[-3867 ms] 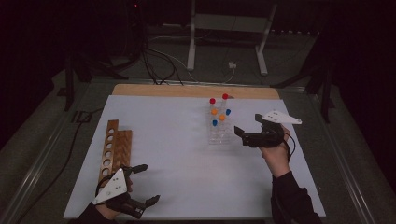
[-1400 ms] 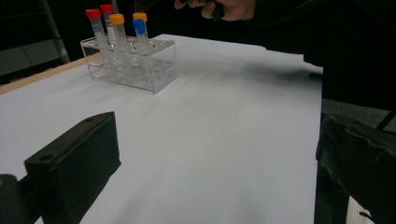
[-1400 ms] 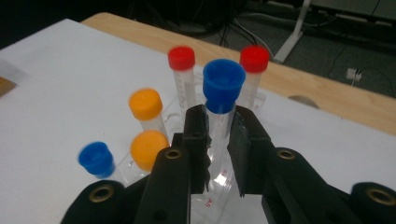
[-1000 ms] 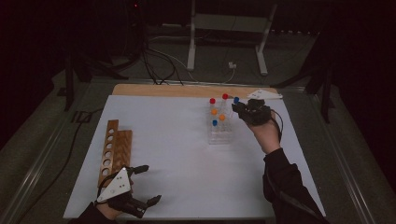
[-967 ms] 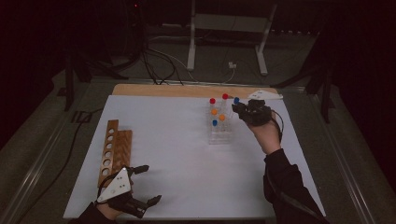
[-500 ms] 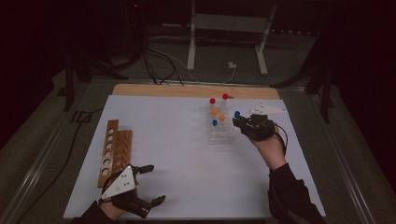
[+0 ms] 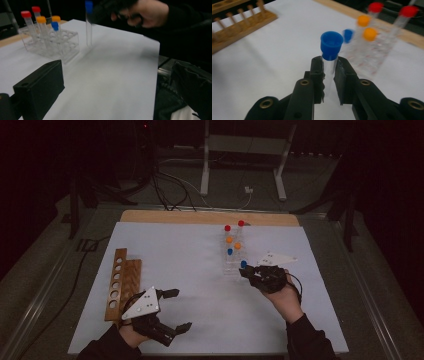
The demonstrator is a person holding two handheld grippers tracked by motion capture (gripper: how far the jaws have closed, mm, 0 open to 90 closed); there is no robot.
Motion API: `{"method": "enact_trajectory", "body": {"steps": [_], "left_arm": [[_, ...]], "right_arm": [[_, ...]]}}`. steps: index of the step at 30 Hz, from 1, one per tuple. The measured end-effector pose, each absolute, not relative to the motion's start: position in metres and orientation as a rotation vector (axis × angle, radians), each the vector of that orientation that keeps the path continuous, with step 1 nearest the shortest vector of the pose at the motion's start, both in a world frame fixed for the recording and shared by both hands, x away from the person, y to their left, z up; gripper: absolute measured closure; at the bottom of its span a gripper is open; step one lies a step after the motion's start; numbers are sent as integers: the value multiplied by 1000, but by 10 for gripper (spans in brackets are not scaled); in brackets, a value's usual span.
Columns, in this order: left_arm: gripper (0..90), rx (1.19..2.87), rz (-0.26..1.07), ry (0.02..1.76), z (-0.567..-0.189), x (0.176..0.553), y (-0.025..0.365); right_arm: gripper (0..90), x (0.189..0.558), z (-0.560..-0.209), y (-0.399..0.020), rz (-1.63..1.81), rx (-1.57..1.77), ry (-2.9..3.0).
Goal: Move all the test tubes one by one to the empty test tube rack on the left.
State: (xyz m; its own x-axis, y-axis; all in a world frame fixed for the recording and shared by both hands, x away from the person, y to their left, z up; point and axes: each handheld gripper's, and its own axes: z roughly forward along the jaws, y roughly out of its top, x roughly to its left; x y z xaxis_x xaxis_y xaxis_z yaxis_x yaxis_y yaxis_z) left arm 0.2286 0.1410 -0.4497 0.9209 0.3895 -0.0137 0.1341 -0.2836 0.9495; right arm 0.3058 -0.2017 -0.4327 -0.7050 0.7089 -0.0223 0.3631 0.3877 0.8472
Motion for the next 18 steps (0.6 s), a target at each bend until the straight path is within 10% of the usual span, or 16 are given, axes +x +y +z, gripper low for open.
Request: {"method": "enact_trajectory", "body": {"steps": [18], "left_arm": [[22, 1884, 249, 383, -425, 257, 105]], "right_arm": [[770, 272, -452, -166, 1299, 782, 2387]]}}
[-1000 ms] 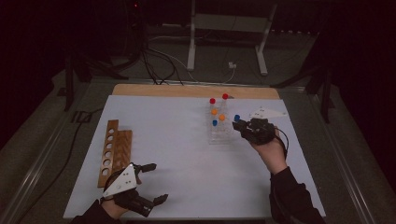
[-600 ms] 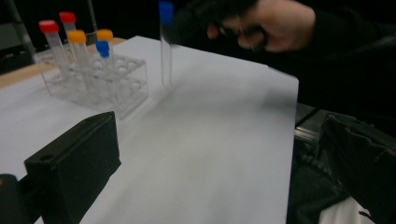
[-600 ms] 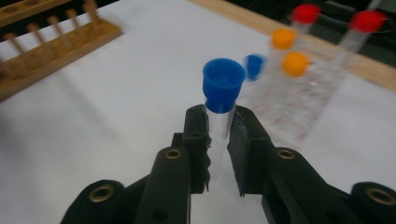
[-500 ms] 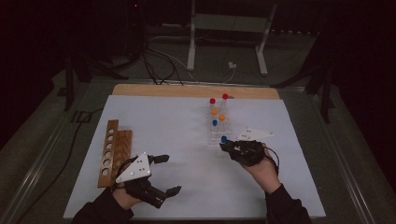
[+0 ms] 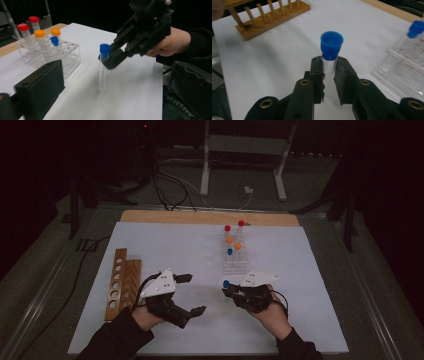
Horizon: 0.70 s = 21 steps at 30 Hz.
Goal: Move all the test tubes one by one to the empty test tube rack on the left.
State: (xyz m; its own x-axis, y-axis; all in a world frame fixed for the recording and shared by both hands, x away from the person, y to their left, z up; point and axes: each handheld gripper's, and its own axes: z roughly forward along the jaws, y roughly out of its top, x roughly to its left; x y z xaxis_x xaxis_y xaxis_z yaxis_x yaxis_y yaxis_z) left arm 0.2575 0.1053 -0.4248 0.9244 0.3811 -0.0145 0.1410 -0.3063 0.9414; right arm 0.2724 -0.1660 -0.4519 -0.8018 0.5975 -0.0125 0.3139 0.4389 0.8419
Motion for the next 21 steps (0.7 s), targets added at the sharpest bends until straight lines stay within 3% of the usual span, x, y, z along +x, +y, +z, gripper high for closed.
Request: {"method": "enact_trajectory", "body": {"steps": [11, 21], "left_arm": [[171, 1902, 258, 364, -427, 271, 74], [464, 1911, 273, 378, -434, 283, 61]], "right_arm": [[769, 266, -453, -160, 1311, 749, 2406], [769, 266, -452, -159, 1323, 741, 2410]]}}
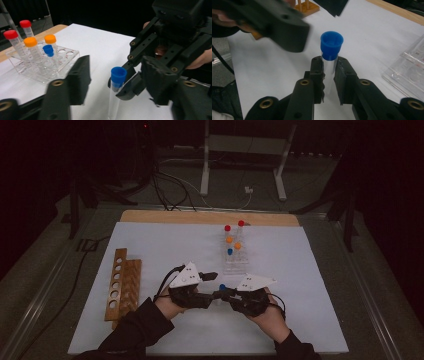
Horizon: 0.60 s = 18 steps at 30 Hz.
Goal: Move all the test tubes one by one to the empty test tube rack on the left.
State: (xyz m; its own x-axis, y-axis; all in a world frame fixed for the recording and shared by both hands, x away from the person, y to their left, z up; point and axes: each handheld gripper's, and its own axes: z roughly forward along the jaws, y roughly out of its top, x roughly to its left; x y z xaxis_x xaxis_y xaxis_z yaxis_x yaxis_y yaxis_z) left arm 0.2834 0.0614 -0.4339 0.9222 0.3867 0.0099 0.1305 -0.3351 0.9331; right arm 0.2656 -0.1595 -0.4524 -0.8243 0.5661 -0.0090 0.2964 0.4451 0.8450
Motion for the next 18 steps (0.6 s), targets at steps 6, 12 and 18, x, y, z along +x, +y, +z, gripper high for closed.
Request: {"method": "enact_trajectory", "body": {"steps": [6, 12, 18], "left_arm": [[612, 1935, 257, 359, -436, 285, 56], [725, 1957, 250, 355, -436, 287, 54], [758, 1958, 242, 349, -437, 288, 54]], "right_arm": [[769, 266, -452, -160, 1329, 746, 2407], [769, 266, -452, -161, 1330, 746, 2407], [769, 266, -451, -162, 1331, 746, 2406]]}}
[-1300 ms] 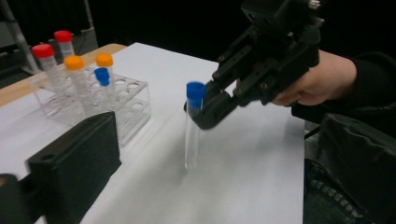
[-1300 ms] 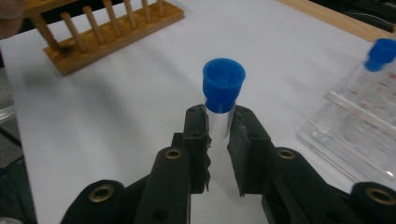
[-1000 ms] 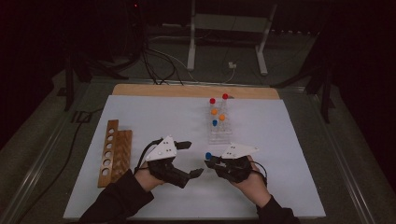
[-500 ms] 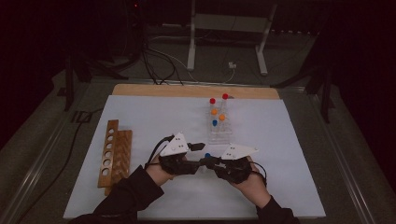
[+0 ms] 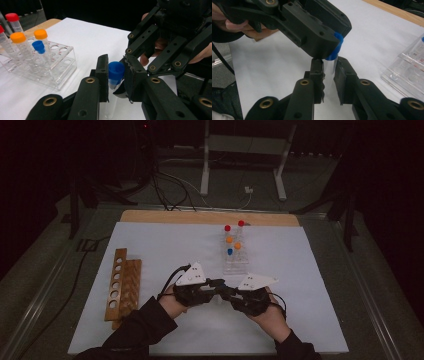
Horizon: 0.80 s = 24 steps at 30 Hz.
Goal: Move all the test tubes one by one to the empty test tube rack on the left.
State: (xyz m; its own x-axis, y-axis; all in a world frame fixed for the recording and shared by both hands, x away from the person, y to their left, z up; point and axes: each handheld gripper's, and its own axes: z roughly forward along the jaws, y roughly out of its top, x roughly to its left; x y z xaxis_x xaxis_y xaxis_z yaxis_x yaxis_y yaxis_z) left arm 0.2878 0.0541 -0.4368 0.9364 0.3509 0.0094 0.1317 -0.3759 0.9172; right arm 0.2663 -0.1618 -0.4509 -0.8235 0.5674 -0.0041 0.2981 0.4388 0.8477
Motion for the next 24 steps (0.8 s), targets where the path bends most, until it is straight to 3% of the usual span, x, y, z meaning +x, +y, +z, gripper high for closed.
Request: {"method": "enact_trajectory", "body": {"steps": [12, 19, 24], "left_arm": [[775, 1968, 261, 343, -436, 288, 54], [775, 1943, 278, 389, -431, 293, 62], [775, 1936, 301, 413, -425, 296, 72]], "right_arm": [[758, 267, -452, -162, 1344, 751, 2398], [523, 268, -452, -165, 1353, 787, 2372], [432, 268, -452, -168, 1373, 796, 2348]]}}
